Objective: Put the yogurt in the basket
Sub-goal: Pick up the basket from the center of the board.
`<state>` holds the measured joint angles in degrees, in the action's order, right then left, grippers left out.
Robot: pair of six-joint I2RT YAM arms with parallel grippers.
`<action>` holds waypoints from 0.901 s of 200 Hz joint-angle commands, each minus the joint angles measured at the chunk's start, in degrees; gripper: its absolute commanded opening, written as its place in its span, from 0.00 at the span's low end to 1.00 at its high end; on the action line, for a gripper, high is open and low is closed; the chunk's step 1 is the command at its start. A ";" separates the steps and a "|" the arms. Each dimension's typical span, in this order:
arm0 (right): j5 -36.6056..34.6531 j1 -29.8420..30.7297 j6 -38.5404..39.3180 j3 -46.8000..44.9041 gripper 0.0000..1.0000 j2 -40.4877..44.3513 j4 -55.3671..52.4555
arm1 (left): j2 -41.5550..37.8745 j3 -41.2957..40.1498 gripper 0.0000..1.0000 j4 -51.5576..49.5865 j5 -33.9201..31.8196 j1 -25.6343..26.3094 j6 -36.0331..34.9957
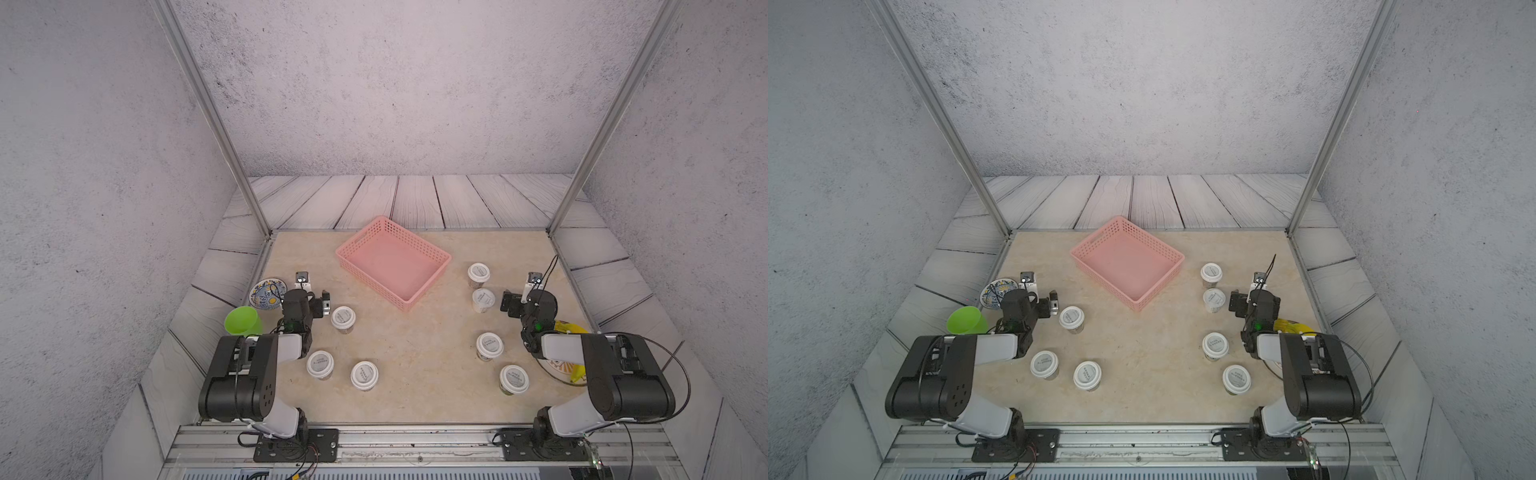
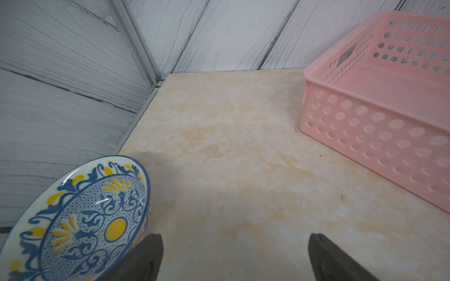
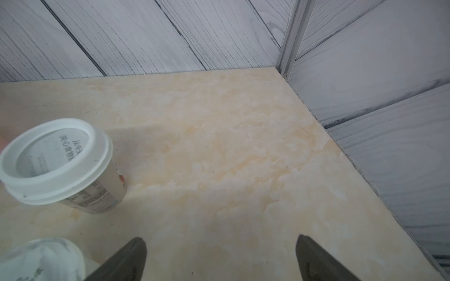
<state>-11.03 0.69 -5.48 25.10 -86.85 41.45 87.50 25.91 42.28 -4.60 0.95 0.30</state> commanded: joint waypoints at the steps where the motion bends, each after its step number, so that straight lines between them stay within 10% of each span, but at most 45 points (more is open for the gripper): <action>1: 0.29 0.19 0.25 0.21 1.00 -0.34 0.88 | 0.12 0.70 0.98 0.04 0.57 -0.46 0.45; 180: -3.43 0.15 -1.53 3.05 1.00 2.95 -7.31 | -2.40 2.91 0.98 -5.26 1.93 -0.47 -0.29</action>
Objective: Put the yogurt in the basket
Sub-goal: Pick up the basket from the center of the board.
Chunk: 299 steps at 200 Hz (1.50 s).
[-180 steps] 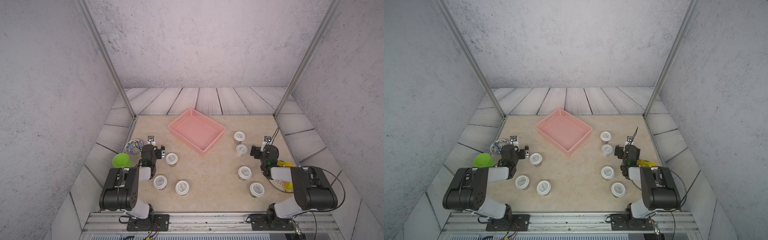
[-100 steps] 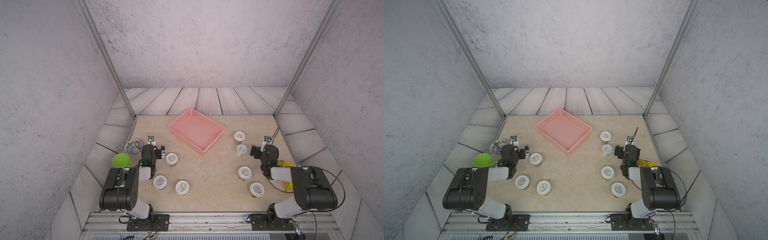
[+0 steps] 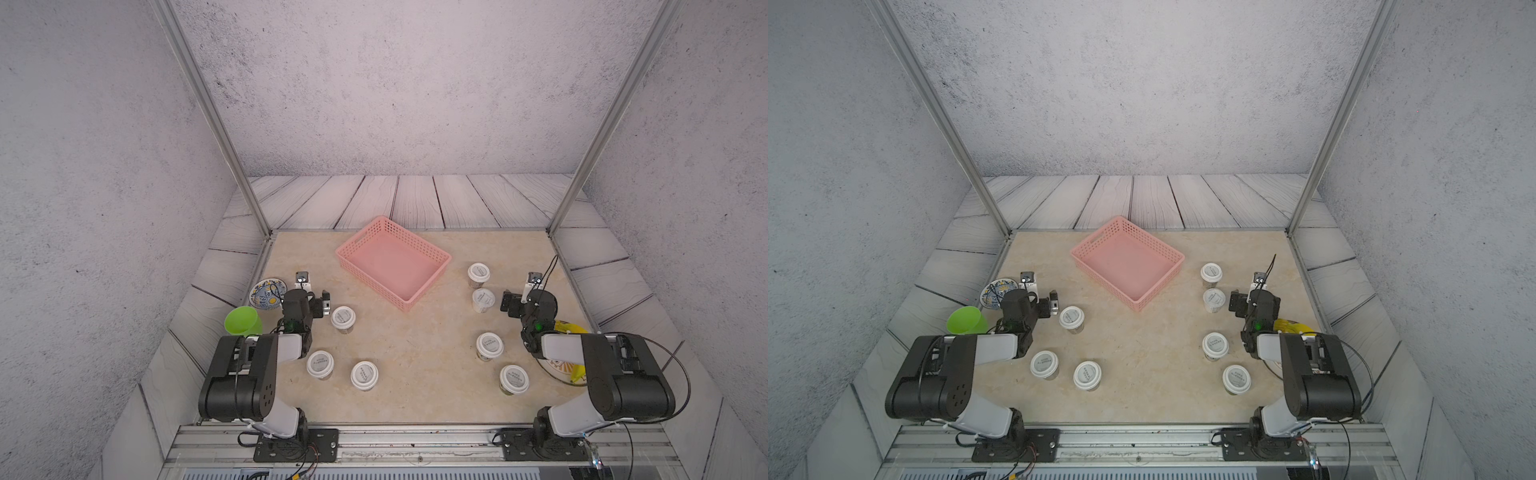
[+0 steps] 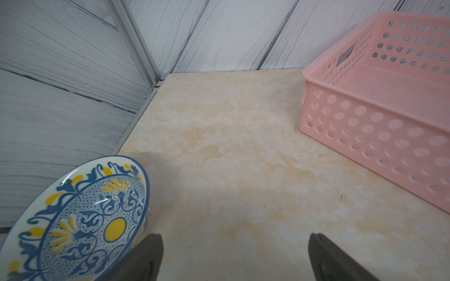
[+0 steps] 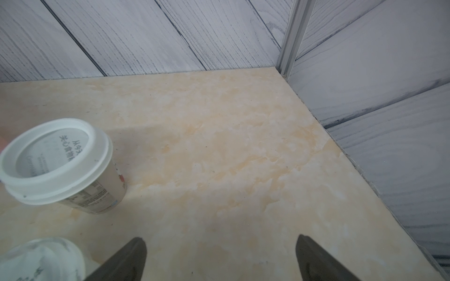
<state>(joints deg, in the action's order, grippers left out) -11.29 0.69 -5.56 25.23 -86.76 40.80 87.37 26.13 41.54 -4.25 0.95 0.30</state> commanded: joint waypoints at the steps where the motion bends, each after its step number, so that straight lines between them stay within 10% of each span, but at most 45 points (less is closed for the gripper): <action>1: -3.32 0.13 -1.59 3.17 1.00 3.15 -7.33 | -2.37 2.78 0.98 -4.88 1.64 -0.49 -0.29; 129: 3.03 0.11 -18.58 30.05 1.00 13.04 -49.44 | -19.98 31.35 0.98 -60.63 8.59 -0.40 -1.85; 299: 18.69 10.70 -12.10 83.05 1.00 -29.82 -71.39 | -25.59 21.98 0.98 -57.24 13.10 -4.00 1.90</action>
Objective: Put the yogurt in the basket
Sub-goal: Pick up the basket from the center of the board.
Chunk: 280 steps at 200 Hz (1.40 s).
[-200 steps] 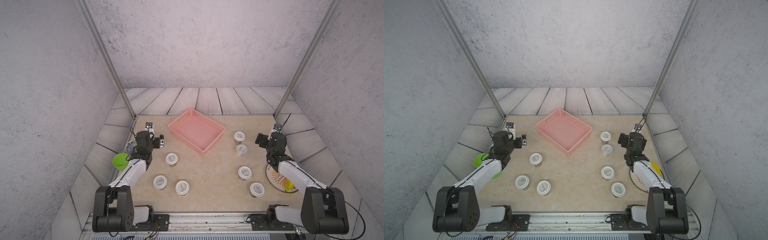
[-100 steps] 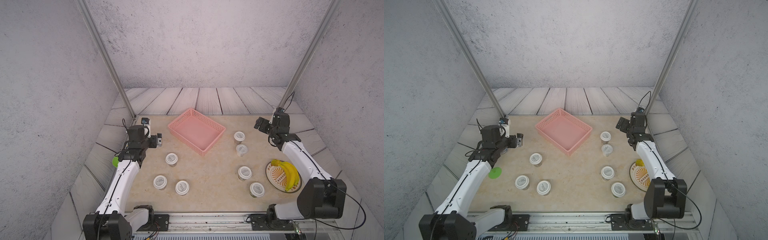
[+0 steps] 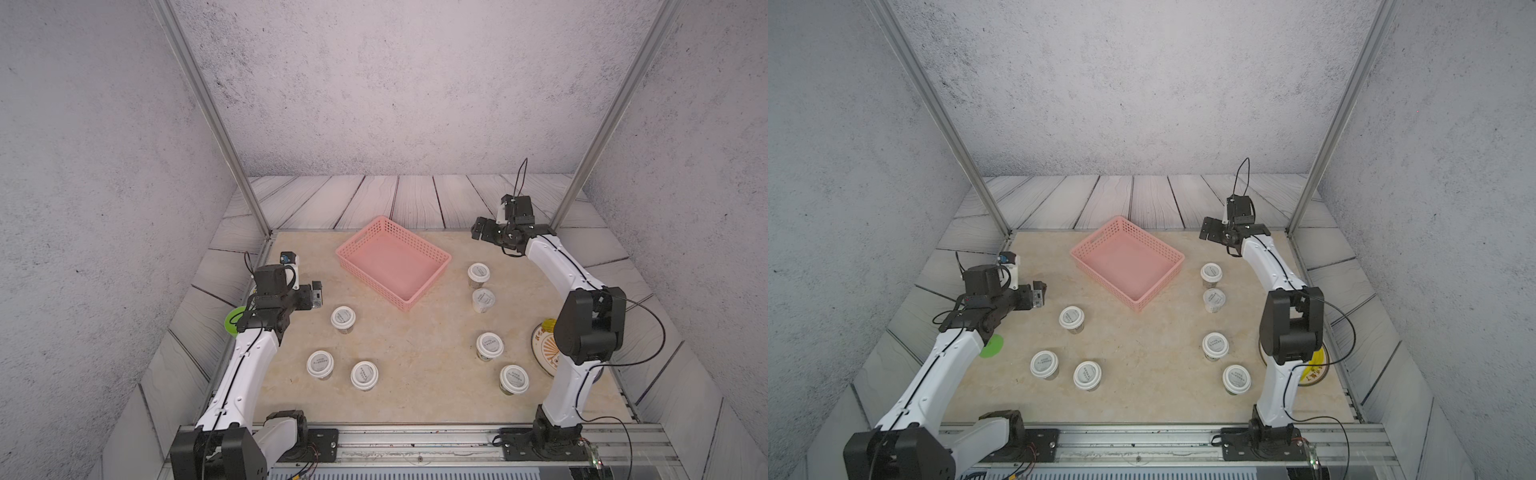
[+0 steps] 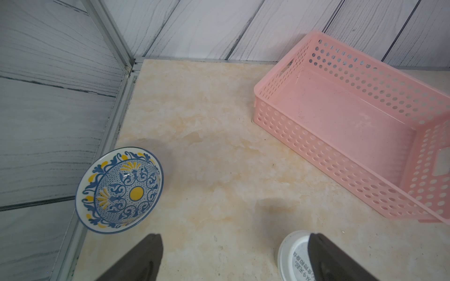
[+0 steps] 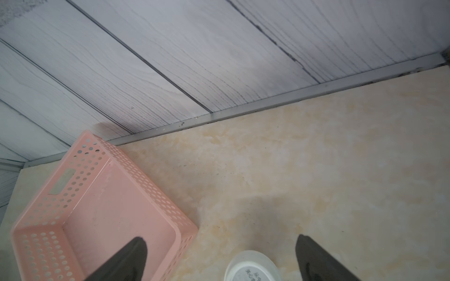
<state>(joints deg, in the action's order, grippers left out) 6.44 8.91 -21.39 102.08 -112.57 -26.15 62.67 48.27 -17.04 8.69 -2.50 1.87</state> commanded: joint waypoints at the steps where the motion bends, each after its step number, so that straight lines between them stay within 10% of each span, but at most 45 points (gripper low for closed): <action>1: 0.91 2.59 3.85 6.51 1.00 -4.25 -4.53 | -0.89 -0.18 0.98 1.32 0.04 -0.56 0.37; 139: 1.07 11.62 11.15 40.17 0.91 -33.15 -11.36 | 0.82 0.89 0.98 0.75 -1.23 -0.96 1.14; 280: 2.22 14.33 12.64 42.90 0.50 -38.49 -8.61 | 3.07 2.17 0.99 0.01 -1.51 -1.08 1.97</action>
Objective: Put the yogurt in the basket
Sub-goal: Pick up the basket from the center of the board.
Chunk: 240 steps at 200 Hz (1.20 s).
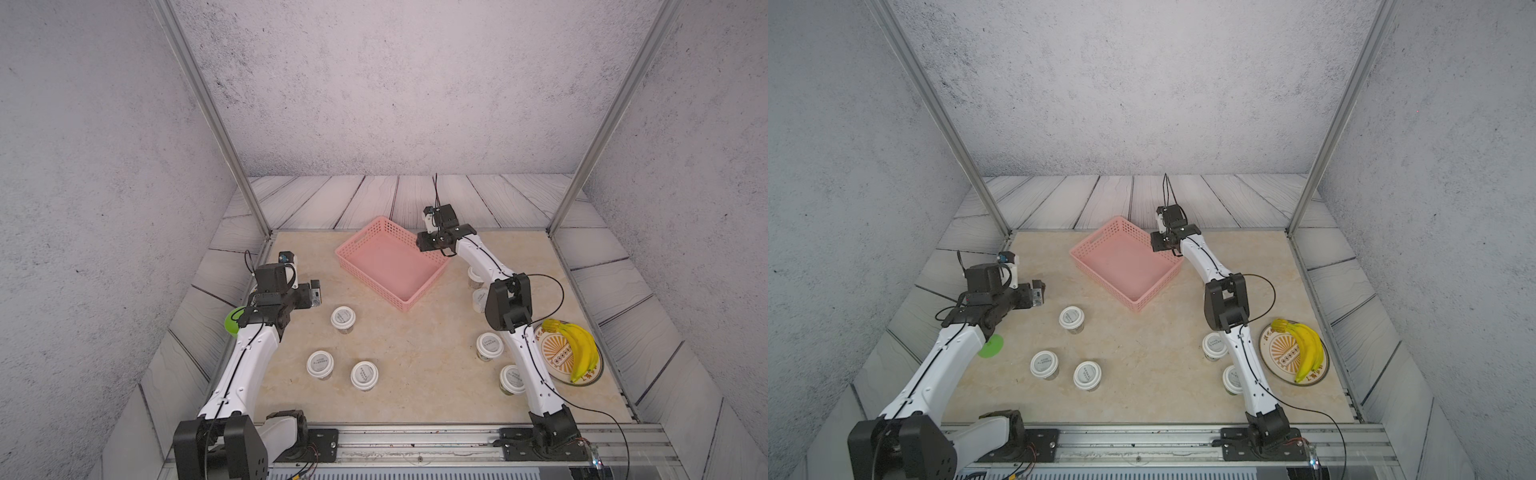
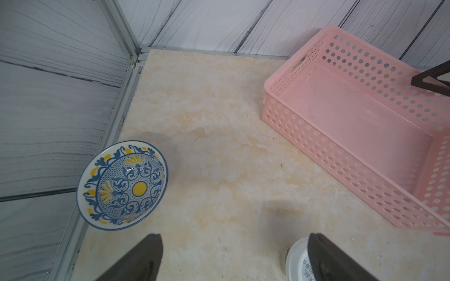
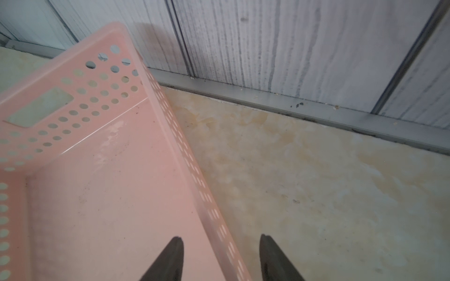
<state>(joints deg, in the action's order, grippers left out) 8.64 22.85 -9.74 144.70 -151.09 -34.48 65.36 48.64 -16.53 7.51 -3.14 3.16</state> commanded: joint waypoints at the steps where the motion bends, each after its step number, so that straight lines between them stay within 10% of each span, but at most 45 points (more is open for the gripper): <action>1: -0.01 0.41 1.01 0.21 0.49 0.10 -0.26 | 0.42 1.80 0.98 -0.55 -0.36 -0.46 0.70; 240: -6.48 1.66 4.43 -16.80 0.00 17.33 -6.82 | -1.69 1.59 0.98 -0.59 -0.81 0.39 0.47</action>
<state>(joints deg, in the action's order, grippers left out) 4.56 24.53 -3.29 130.28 -138.61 -37.76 64.69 49.01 -16.53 7.29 -3.09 3.49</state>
